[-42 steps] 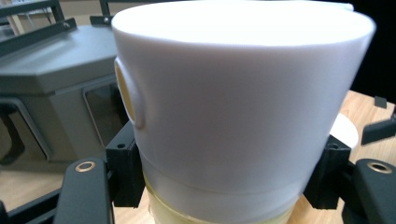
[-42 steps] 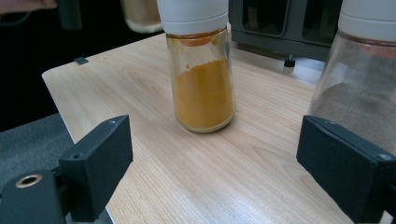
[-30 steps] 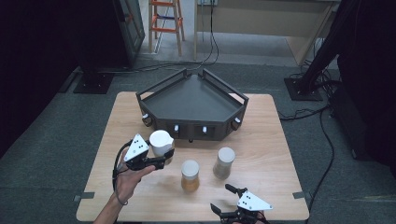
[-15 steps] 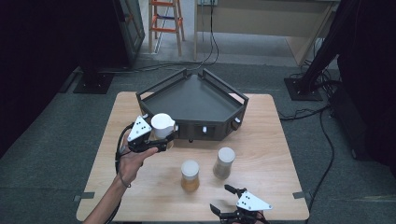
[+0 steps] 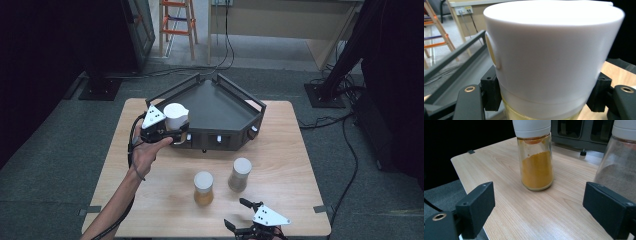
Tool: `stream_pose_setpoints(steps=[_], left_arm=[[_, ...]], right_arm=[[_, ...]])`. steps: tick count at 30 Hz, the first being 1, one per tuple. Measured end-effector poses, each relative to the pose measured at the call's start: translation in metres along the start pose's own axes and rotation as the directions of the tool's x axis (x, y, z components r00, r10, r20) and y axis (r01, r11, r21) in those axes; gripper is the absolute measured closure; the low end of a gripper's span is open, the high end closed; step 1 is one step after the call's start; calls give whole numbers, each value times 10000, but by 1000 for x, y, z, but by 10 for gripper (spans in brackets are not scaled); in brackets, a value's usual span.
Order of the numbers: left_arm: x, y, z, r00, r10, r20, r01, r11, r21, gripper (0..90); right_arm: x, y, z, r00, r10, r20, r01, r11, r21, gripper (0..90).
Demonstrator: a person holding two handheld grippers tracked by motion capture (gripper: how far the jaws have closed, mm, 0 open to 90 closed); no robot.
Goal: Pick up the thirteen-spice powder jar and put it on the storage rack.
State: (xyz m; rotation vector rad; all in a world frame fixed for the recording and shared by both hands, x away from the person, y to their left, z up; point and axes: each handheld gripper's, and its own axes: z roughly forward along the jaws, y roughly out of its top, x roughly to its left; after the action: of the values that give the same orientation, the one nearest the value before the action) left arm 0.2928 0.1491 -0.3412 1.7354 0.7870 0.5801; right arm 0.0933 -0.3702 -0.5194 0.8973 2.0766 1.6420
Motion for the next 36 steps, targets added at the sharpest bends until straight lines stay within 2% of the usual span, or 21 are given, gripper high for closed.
stream_pose_setpoints(steps=[8, 10, 17, 22, 26, 28, 32, 36], left_arm=[[6, 10, 20, 9981, -188, -583, 187, 9998, -22, 302], [8, 10, 25, 9974, -157, -705, 152, 9999, -71, 302], [14, 7, 43, 9941, -426, -994, 419, 9991, -87, 302], [20, 3, 53, 9895, -714, -1257, 677, 9972, -330, 302], [21, 3, 59, 9873, -659, -1447, 624, 9976, -289, 302], [23, 2, 62, 9853, -784, -1517, 737, 9966, -366, 302], [24, 0, 66, 9831, -781, -1656, 727, 9966, -385, 302], [23, -3, 71, 9827, -716, -1707, 675, 9973, -295, 302]], right_arm=[[0, 0, -1, 10000, -11, -46, 11, 10000, -52, 105], [0, 0, -1, 10000, -6, -48, 6, 10000, -56, 105], [-1, 0, 1, 9999, -17, -148, 17, 10000, -23, 105], [-1, 0, 0, 9999, -11, -170, 10, 10000, -74, 105], [-2, 0, -1, 9998, 0, -187, -2, 9999, -102, 105], [-2, 0, 0, 9998, -6, -196, 4, 9999, -102, 105], [-2, 0, -1, 9997, -41, -232, 38, 9999, -121, 105], [-3, 0, 0, 9997, 2, -242, -5, 9999, -119, 105]])
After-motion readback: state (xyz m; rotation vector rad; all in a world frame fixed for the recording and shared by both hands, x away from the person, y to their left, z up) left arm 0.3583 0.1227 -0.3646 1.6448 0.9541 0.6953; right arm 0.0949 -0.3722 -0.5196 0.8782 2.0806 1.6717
